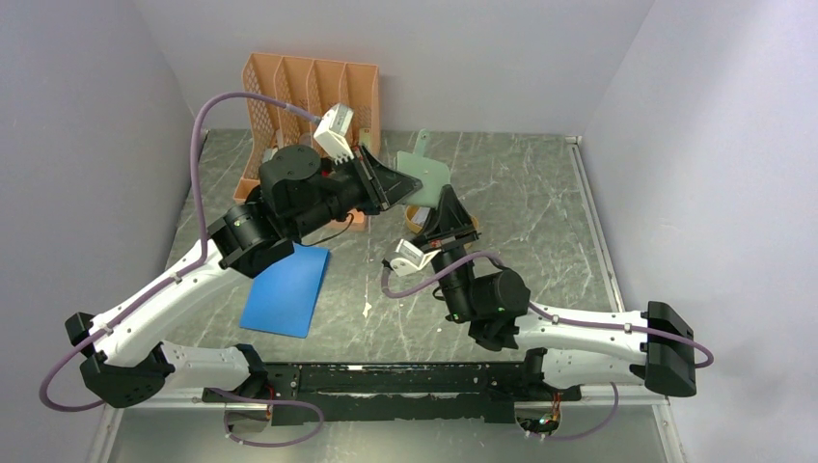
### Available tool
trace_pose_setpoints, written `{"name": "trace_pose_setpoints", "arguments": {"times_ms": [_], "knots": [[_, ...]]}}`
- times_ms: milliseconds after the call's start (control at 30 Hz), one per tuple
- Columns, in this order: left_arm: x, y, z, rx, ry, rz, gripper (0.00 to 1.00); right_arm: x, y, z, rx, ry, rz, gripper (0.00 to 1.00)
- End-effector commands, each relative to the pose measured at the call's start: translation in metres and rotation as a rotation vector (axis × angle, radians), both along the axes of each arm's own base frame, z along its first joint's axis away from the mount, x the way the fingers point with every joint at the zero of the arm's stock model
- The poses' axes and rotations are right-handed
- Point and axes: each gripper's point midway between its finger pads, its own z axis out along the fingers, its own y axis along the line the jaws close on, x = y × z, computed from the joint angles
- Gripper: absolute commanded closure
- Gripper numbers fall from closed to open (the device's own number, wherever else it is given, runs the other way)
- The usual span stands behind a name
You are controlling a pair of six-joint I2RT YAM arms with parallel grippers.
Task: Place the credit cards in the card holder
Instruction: Close the card holder at the center of the board.
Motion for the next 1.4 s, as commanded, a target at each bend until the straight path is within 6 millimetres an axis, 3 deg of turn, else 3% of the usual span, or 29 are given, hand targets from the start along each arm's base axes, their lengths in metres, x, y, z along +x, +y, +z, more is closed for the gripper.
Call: {"name": "trace_pose_setpoints", "arguments": {"times_ms": [0, 67, 100, 167, 333, 467, 567, 733, 933, 1133, 1367], "knots": [[0.001, 0.007, 0.004, 0.016, -0.045, 0.018, 0.95, 0.001, 0.001, 0.002, 0.027, 0.064, 0.005, 0.74], [0.003, 0.015, 0.006, 0.023, -0.062, 0.049, 0.95, 0.002, 0.008, -0.007, 0.023, 0.137, 0.022, 0.4], [0.004, 0.019, 0.007, 0.028, -0.074, 0.066, 0.95, 0.002, 0.012, -0.011, 0.028, 0.174, 0.038, 0.16], [0.008, 0.03, 0.01, 0.044, -0.103, 0.114, 0.95, 0.0, 0.022, -0.022, 0.031, 0.261, 0.084, 0.02], [0.014, 0.08, 0.025, 0.121, -0.214, 0.283, 0.95, -0.021, 0.055, -0.046, 0.164, 0.614, 0.34, 0.0], [0.001, 0.106, 0.042, 0.171, -0.363, 0.288, 0.95, -0.037, 0.072, -0.064, 0.258, 0.865, 0.548, 0.0], [-0.022, 0.1, 0.049, 0.227, -0.497, 0.139, 0.95, -0.044, 0.078, -0.057, 0.376, 1.027, 0.755, 0.0], [-0.072, 0.086, 0.034, 0.307, -0.672, -0.185, 0.95, -0.076, 0.069, -0.012, 0.501, 1.154, 1.097, 0.0], [-0.126, 0.087, 0.025, 0.268, -0.847, -0.442, 0.95, -0.12, 0.053, 0.017, 0.475, 1.246, 1.306, 0.0], [-0.155, 0.092, 0.023, 0.269, -1.016, -0.586, 0.95, -0.148, 0.036, 0.019, 0.406, 1.321, 1.325, 0.0], [-0.17, 0.081, 0.033, 0.197, -1.092, -0.692, 0.95, -0.171, 0.039, 0.036, 0.377, 1.38, 1.483, 0.0]]}}
